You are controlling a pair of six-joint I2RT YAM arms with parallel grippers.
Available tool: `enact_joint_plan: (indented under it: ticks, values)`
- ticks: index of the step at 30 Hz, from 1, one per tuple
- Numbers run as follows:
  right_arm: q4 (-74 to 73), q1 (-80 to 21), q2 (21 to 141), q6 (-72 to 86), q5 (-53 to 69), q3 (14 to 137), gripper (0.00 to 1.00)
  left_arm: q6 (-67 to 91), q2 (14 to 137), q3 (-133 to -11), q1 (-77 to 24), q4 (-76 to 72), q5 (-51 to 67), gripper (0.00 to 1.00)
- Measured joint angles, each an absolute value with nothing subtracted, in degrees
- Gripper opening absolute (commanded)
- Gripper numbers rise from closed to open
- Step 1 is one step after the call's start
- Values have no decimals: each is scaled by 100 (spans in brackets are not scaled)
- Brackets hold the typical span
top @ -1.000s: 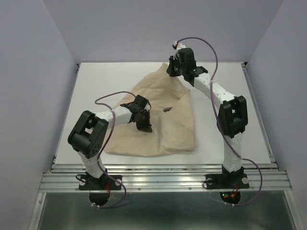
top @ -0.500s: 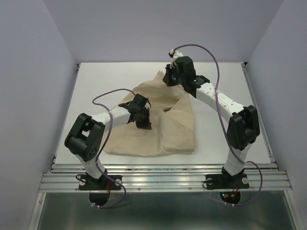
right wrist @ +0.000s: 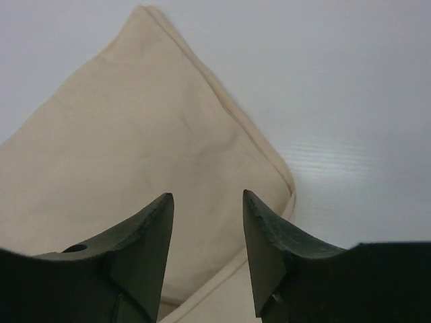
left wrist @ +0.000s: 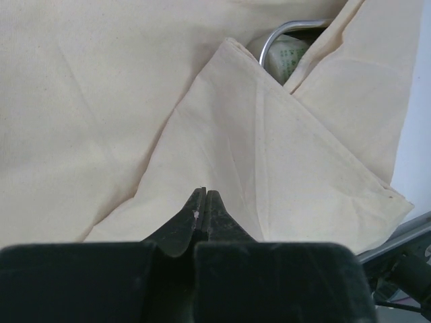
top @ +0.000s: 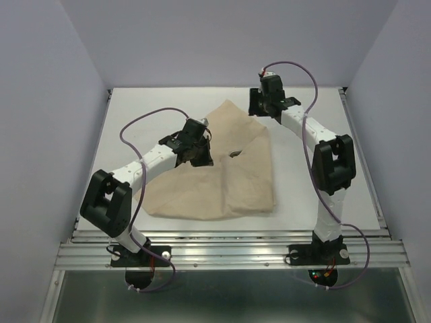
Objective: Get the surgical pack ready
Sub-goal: Pack the surgical kit at the center of the board.
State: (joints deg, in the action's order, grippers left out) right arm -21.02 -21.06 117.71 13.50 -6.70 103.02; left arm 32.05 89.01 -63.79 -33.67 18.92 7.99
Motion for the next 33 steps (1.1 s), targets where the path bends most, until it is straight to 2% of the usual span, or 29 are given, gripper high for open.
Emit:
enact_joint_plan:
  ticks: [2,7,13,23,33]
  values:
    - [-2102,-1922,11542,1422,-580,9852,1,3175,9015,-6460,-3367,1959,768,0]
    - [-2126,-1584,10947,1546,-333,8746,1,3103,9185,-6541,-3367,2082,729,0]
    - [-2147,-1621,10860,1662,14,8040,1,3044,9303,-6598,-3367,2115,722,0]
    - [-2032,-1623,11513,1678,333,7926,1,3044,9303,-6598,-3367,2130,701,0]
    - [-2032,-1623,10884,1673,-12,7891,1,3044,9306,-6600,-3367,2176,685,0]
